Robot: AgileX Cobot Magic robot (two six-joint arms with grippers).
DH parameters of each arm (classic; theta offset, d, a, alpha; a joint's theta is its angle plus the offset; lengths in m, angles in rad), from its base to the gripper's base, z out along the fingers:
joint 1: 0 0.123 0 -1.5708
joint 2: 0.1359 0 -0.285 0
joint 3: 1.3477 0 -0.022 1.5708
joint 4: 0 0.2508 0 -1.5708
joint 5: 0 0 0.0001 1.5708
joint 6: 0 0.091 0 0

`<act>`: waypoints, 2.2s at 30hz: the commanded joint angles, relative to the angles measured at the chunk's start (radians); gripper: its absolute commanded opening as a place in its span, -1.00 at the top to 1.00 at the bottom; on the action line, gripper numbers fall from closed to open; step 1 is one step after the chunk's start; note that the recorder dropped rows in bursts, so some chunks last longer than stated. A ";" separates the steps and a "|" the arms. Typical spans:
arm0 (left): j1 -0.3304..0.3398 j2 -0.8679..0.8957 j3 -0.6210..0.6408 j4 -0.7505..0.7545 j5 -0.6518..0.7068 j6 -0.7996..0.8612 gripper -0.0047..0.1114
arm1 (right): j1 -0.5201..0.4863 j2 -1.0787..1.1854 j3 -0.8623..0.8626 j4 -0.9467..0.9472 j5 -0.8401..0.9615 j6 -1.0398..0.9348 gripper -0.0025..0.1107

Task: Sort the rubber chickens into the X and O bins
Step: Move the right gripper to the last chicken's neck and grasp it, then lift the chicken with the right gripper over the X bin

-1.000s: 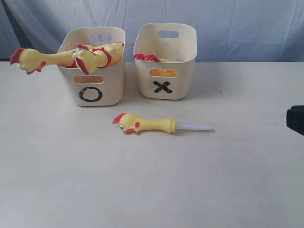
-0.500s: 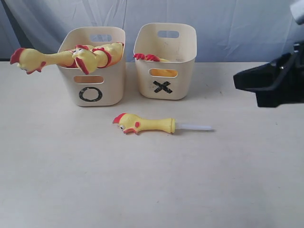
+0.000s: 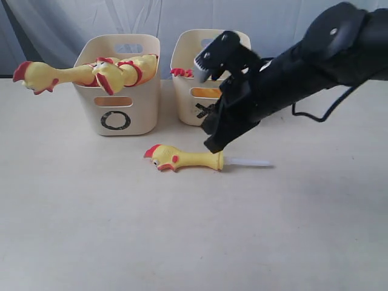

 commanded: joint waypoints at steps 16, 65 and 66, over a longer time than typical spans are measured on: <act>0.000 -0.008 0.006 -0.024 -0.023 0.003 0.91 | 0.046 0.413 -0.231 -0.236 -0.102 -0.009 -0.02; 0.000 -0.008 0.022 -0.032 -0.017 0.006 0.91 | 0.046 0.147 -0.235 -0.099 -0.006 0.167 0.97; 0.000 -0.008 0.023 -0.032 -0.017 0.006 0.91 | 0.046 0.131 -0.235 -0.099 -0.041 0.177 0.97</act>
